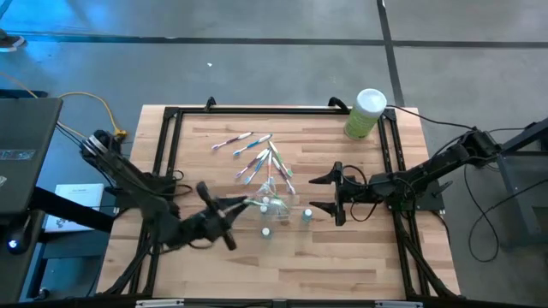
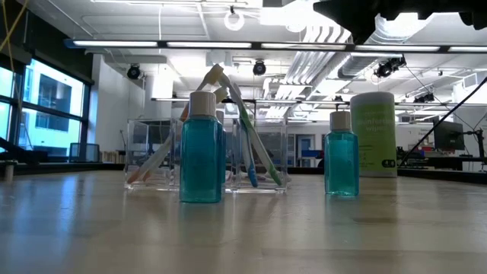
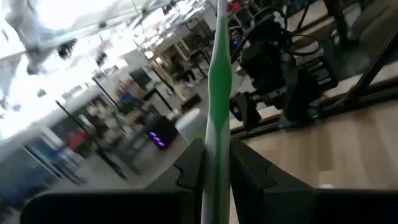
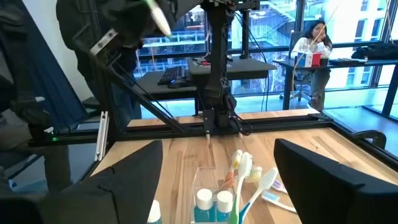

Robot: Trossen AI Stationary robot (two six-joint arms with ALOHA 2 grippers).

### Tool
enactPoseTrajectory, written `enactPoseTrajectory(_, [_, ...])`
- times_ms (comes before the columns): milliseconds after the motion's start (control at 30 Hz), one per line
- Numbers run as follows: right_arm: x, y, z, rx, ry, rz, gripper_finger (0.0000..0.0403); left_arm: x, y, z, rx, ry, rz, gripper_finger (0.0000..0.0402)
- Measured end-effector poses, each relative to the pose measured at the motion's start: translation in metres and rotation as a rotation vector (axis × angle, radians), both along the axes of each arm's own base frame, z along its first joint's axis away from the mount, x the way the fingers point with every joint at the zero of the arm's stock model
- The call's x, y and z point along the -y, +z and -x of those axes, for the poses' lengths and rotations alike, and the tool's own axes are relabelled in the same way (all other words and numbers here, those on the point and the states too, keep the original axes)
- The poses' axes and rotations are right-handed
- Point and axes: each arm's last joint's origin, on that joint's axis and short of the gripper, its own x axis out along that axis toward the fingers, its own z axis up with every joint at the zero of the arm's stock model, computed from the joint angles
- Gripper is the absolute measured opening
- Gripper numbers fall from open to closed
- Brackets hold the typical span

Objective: Pick & Place toothbrushing station
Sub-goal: Put the green toothbrush into the transparent organizer

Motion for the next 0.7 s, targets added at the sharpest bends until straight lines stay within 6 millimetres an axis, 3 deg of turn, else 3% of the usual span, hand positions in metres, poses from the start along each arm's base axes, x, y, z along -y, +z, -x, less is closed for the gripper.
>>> enactPoseTrajectory(133, [-0.003,0.000,0.001,0.000,0.015,0.001,0.0301,-0.021,-0.035,0.030,0.065,-0.105,0.260,0.0044])
enactPoseTrajectory(267, [-0.008,0.000,0.003,0.001,0.039,0.016,0.0301,-0.039,-0.077,0.041,0.168,-0.238,0.490,0.0044])
enactPoseTrajectory(500, [-0.012,0.000,0.004,0.005,0.056,0.043,0.0301,-0.056,-0.137,0.033,0.344,-0.411,0.573,0.0044])
enactPoseTrajectory(600, [-0.013,-0.001,0.004,0.001,0.057,0.045,0.0301,-0.061,-0.167,0.024,0.370,-0.382,0.618,0.0044])
enactPoseTrajectory(700, [-0.013,-0.002,0.003,-0.009,0.058,0.051,0.0301,-0.059,-0.191,0.015,0.326,-0.356,0.541,0.0044])
